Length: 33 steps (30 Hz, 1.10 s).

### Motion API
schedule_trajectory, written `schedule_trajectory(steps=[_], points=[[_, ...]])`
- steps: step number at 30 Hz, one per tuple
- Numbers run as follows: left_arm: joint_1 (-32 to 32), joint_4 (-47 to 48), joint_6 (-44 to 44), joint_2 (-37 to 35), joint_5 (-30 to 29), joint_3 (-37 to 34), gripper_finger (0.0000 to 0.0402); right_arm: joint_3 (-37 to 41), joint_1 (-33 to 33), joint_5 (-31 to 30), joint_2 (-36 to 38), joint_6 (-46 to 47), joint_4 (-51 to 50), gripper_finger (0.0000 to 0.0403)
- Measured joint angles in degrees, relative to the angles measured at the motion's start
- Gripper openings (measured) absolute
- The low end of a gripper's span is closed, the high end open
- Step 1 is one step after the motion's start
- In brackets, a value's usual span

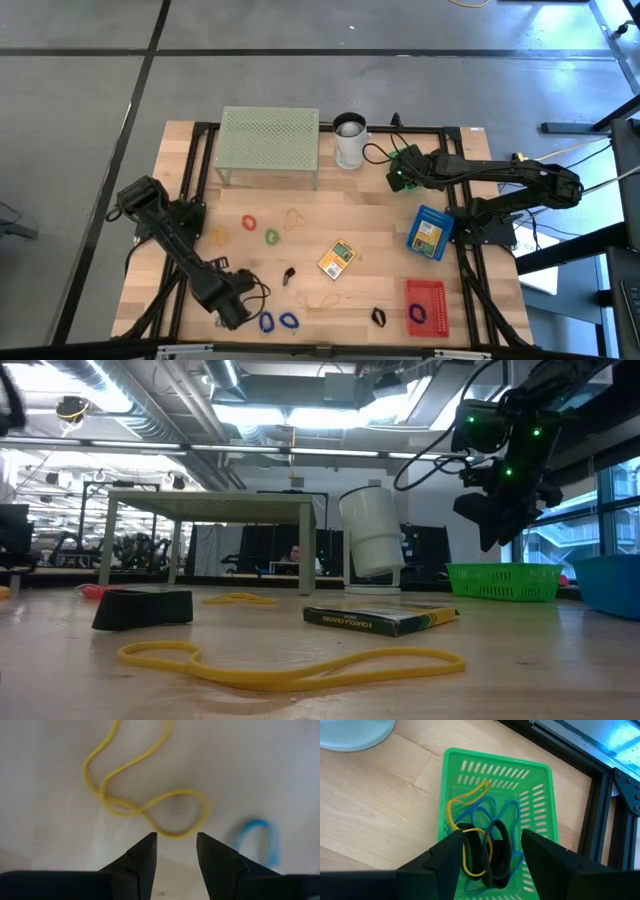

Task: Pick & Place Office Desk Supplies
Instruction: Put the yellow rubber band into the green bin

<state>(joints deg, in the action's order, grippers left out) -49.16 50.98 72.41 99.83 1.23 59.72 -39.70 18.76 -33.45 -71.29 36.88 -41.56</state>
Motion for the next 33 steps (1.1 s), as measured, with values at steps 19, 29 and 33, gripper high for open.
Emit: schedule_trajectory(steps=[19,29,33], points=[[1.7,-8.0,3.8,-0.9,-2.4,-8.8,0.0086,0.0,0.0,0.0,0.0,-1.1,6.2,0.0203],[1.7,-8.6,11.1,-0.9,-4.5,-8.7,0.0003,0.0,0.0,0.0,0.0,-1.1,6.3,0.0203],[1.7,-5.2,11.0,0.1,-6.2,-5.3,0.0002,0.0,0.0,0.2,0.0,-1.1,6.3,0.0203]])
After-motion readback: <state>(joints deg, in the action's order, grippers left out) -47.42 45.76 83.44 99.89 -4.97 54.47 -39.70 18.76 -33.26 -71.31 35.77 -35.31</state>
